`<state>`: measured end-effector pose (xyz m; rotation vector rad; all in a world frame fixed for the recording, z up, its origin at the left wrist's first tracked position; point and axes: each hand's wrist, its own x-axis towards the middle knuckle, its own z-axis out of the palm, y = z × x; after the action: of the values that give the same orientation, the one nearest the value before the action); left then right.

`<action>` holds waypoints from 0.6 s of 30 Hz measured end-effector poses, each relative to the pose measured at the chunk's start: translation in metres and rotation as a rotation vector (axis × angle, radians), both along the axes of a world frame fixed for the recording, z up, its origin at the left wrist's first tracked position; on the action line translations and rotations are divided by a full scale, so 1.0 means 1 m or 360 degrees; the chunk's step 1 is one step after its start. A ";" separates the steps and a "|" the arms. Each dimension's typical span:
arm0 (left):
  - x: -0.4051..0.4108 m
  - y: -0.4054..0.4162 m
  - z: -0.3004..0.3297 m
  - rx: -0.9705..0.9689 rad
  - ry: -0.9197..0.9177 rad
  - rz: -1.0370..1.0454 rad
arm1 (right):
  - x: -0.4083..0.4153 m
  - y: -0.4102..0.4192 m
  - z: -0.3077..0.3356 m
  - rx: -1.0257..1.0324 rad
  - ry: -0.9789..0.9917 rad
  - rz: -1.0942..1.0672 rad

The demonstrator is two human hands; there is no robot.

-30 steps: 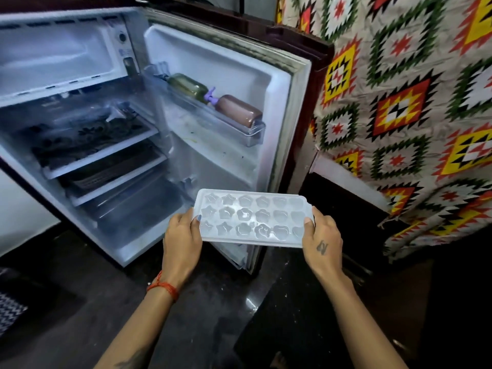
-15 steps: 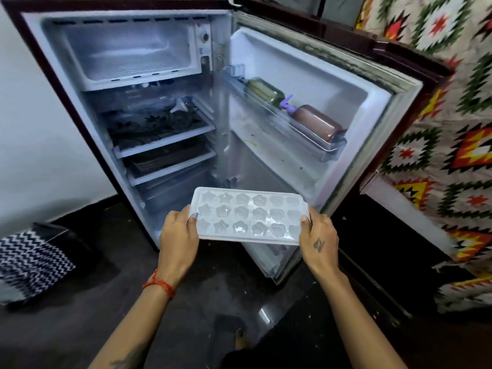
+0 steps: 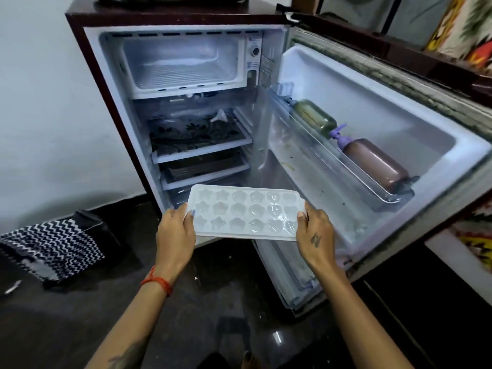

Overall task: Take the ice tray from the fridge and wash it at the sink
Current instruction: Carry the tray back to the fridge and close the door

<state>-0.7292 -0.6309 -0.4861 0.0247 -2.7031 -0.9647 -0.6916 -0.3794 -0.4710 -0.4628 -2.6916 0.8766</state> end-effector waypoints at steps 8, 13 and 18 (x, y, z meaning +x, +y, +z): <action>-0.049 -0.009 0.001 -0.0004 -0.0010 0.0035 | -0.057 -0.005 0.000 -0.0002 0.0002 0.0074; -0.088 -0.015 0.000 0.0018 -0.0018 0.0030 | -0.097 -0.012 -0.003 -0.0026 0.0009 0.0045; -0.129 -0.023 0.004 0.0040 0.0031 -0.0032 | -0.136 -0.022 -0.003 -0.0053 0.0044 0.0016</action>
<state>-0.8580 -0.6543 -0.4822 -0.0071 -2.6784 -0.9998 -0.8277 -0.4009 -0.4740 -0.4413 -2.6601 0.9251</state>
